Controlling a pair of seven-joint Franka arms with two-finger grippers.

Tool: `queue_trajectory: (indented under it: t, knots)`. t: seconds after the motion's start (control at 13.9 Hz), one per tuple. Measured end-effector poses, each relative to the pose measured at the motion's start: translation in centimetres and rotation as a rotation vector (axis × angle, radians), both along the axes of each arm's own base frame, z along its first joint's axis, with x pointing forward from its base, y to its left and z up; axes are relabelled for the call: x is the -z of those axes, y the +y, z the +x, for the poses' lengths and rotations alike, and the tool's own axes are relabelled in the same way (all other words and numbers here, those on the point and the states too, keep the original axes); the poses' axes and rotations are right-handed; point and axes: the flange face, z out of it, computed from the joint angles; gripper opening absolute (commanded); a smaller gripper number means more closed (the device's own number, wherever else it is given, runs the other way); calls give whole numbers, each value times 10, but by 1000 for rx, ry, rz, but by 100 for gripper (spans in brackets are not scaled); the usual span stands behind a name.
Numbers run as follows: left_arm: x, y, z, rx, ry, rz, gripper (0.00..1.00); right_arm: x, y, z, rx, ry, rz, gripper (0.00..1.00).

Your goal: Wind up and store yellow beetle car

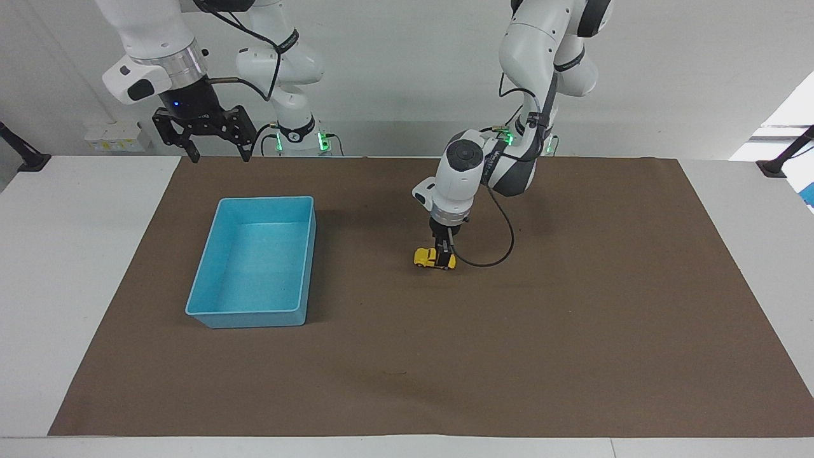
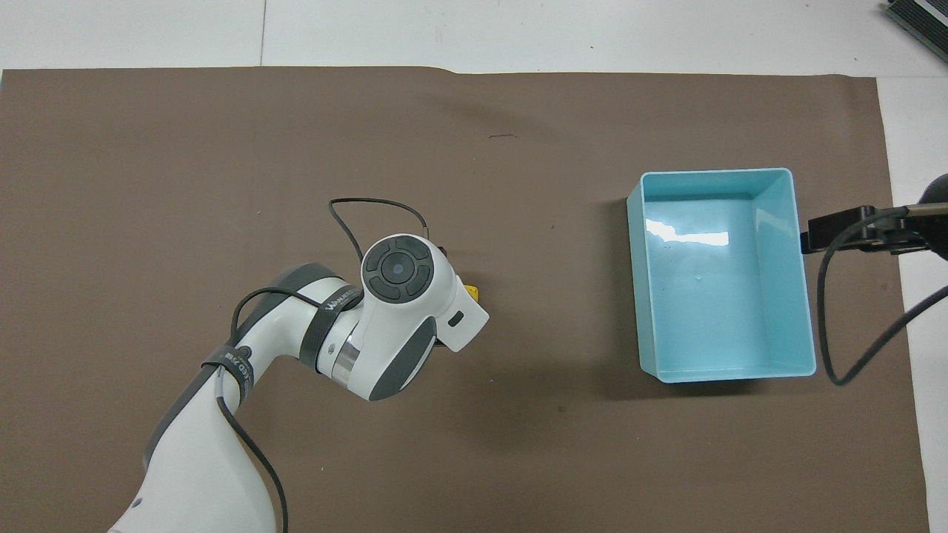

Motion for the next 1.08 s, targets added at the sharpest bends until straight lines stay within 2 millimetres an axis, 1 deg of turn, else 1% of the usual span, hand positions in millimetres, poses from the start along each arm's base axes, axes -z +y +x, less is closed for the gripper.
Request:
queue_trajectory:
  t: [0.07,0.14,0.22,0.65,0.86,1.08]
  knots:
    - [1,0,-1,-12,2,1,26,0,0,0,0,0,0,100]
    - [0,-1,-1,-22,-1,-1,1,0,0,0,0,0,0,100]
    - [-2,-1,0,-27,-6,-5,0,0,0,0,0,0,0,100]
    - [-2,2,1,-63,2,2,0,0,0,0,0,0,0,100]
    - [-2,11,3,-77,8,20,0,0,0,0,0,0,0,100]
    - [-2,26,7,-81,17,62,0,0,0,0,0,0,0,100]
